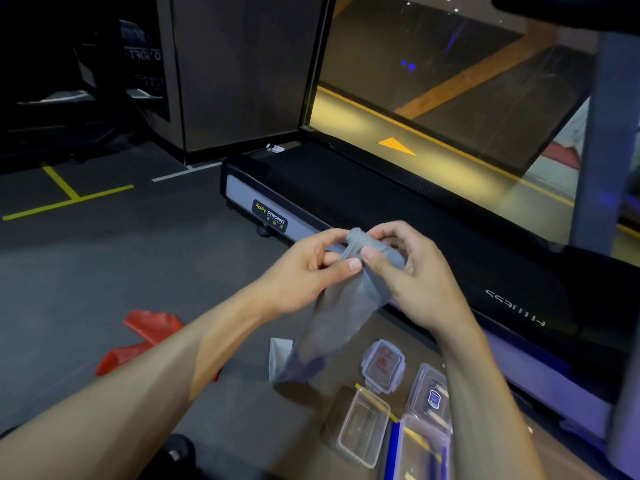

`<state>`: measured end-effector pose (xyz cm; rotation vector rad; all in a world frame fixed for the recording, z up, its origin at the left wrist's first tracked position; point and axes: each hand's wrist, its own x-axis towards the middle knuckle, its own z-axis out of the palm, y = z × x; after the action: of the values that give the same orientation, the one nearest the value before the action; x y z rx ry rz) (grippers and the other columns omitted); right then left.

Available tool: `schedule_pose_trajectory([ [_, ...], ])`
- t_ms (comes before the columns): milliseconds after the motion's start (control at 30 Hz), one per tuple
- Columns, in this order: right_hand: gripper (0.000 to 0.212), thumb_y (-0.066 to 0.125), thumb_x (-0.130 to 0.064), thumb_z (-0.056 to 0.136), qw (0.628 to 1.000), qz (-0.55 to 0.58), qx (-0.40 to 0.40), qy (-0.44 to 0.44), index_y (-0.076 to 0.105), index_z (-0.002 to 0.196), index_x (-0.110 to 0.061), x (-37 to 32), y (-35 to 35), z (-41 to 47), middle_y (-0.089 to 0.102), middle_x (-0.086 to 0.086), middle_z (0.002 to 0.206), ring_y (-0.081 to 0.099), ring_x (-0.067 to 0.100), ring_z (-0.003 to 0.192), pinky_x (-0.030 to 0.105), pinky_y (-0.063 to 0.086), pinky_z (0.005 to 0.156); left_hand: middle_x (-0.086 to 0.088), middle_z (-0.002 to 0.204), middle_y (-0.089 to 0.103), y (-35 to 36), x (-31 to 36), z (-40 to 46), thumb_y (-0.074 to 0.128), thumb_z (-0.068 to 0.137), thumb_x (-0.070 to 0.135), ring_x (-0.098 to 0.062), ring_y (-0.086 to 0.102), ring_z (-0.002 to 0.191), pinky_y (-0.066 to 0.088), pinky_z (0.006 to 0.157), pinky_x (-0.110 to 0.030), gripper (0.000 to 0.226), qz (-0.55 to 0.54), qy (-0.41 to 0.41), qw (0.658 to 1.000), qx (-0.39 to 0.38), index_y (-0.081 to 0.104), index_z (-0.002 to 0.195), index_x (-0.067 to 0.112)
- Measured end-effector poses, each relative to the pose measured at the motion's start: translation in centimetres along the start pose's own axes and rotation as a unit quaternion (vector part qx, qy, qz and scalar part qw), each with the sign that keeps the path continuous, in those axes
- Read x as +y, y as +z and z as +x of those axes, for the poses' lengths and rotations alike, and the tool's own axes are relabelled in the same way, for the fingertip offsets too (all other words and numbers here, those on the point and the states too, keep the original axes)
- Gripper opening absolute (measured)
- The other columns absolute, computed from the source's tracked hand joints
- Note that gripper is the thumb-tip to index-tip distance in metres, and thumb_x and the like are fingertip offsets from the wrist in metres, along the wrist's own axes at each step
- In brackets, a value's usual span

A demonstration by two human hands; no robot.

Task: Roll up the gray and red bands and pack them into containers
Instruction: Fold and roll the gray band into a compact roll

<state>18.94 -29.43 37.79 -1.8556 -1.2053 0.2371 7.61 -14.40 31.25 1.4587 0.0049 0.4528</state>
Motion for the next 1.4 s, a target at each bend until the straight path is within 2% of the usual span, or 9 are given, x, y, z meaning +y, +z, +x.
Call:
schedule_pose_trajectory([
  [67, 0.022, 0.065, -0.039, 0.088, 1.000, -0.011, 0.010, -0.010, 0.063, 0.108, -0.028, -0.6, -0.4, 0.5, 0.071, -0.007, 0.101, 0.069, 0.010, 0.092, 0.046, 0.059, 0.081, -0.037, 0.111, 0.066, 0.2, 0.0, 0.0, 0.065, 0.096, 0.015, -0.038, 0.066, 0.100, 0.051, 0.092, -0.061, 0.037, 0.007, -0.004, 1.000, -0.003, 0.059, 0.133, 0.015],
  [167, 0.023, 0.064, -0.040, 0.088, 1.000, -0.008, 0.019, -0.019, 0.063, 0.108, -0.029, -1.3, -1.2, 1.2, 0.071, -0.006, 0.104, 0.068, 0.012, 0.096, 0.041, 0.057, 0.082, -0.018, 0.111, 0.073, 0.4, 0.0, -0.1, 0.061, 0.097, 0.014, -0.025, 0.069, 0.103, 0.055, 0.093, -0.049, 0.037, 0.036, -0.003, 0.999, 0.014, 0.057, 0.131, 0.001],
  [333, 0.011, 0.067, -0.031, 0.097, 0.999, -0.025, 0.022, -0.017, 0.064, 0.108, -0.029, -1.6, -1.5, 1.3, 0.070, -0.008, 0.103, 0.066, 0.008, 0.094, 0.031, 0.051, 0.077, -0.029, 0.120, 0.067, 0.4, 0.3, -0.3, 0.052, 0.102, 0.016, -0.030, 0.065, 0.105, 0.051, 0.097, -0.057, 0.033, 0.066, 0.005, 0.998, 0.008, 0.057, 0.126, -0.006],
  [600, 0.009, 0.062, -0.035, 0.100, 0.999, -0.046, 0.024, 0.010, 0.066, 0.105, -0.028, -1.6, -1.8, 1.1, 0.069, -0.014, 0.100, 0.063, -0.003, 0.090, 0.018, 0.045, 0.069, -0.025, 0.116, 0.071, 0.5, 0.7, -0.6, 0.050, 0.106, 0.010, -0.041, 0.070, 0.105, 0.054, 0.093, -0.058, 0.025, 0.073, -0.013, 0.997, -0.013, 0.063, 0.122, -0.003],
  [800, 0.012, 0.060, -0.033, 0.101, 0.996, -0.088, 0.031, 0.001, 0.069, 0.102, -0.026, -0.9, -1.8, 1.3, 0.061, -0.013, 0.103, 0.058, 0.000, 0.097, 0.021, 0.041, 0.077, -0.020, 0.114, 0.074, 0.5, 0.6, -0.6, 0.054, 0.105, 0.013, -0.041, 0.071, 0.106, 0.056, 0.093, -0.058, 0.024, 0.084, -0.014, 0.996, -0.003, 0.066, 0.122, 0.000],
  [967, 0.020, 0.055, -0.033, 0.104, 0.995, -0.098, 0.028, 0.012, 0.069, 0.091, -0.026, -0.6, -1.5, 1.0, 0.061, -0.010, 0.089, 0.055, 0.002, 0.082, 0.021, 0.037, 0.070, -0.016, 0.109, 0.076, 0.3, 0.4, -0.4, 0.055, 0.104, 0.013, -0.027, 0.072, 0.096, 0.057, 0.089, -0.047, 0.018, 0.072, -0.025, 0.997, 0.010, 0.071, 0.113, 0.008],
  [1167, 0.046, 0.047, -0.037, 0.107, 0.994, -0.106, 0.023, 0.011, 0.059, 0.080, -0.002, -0.4, -1.0, 0.8, 0.059, 0.017, 0.074, 0.047, 0.019, 0.064, 0.041, 0.043, 0.063, -0.026, 0.113, 0.073, 0.1, 0.4, -0.2, 0.054, 0.105, 0.014, -0.047, 0.069, 0.106, 0.054, 0.093, -0.062, 0.024, 0.059, -0.043, 0.997, 0.000, 0.066, 0.121, 0.000],
  [1267, 0.048, 0.048, -0.037, 0.107, 0.996, -0.089, 0.017, 0.008, 0.058, 0.076, -0.003, -0.4, -0.9, 0.8, 0.057, 0.020, 0.072, 0.045, 0.016, 0.062, 0.044, 0.043, 0.063, -0.024, 0.114, 0.073, 0.1, 0.4, -0.2, 0.052, 0.105, 0.009, -0.041, 0.071, 0.105, 0.055, 0.092, -0.057, 0.021, 0.065, -0.045, 0.997, -0.001, 0.066, 0.120, 0.002],
  [1400, 0.041, 0.051, -0.039, 0.106, 0.998, -0.064, 0.016, 0.014, 0.068, 0.079, -0.013, 0.0, -0.9, 0.6, 0.065, 0.014, 0.075, 0.060, 0.033, 0.072, 0.048, 0.050, 0.068, -0.022, 0.110, 0.073, 0.0, 0.6, -0.3, 0.052, 0.105, 0.011, -0.033, 0.071, 0.098, 0.054, 0.092, -0.057, 0.018, 0.078, -0.051, 0.995, -0.021, 0.067, 0.114, 0.005],
])
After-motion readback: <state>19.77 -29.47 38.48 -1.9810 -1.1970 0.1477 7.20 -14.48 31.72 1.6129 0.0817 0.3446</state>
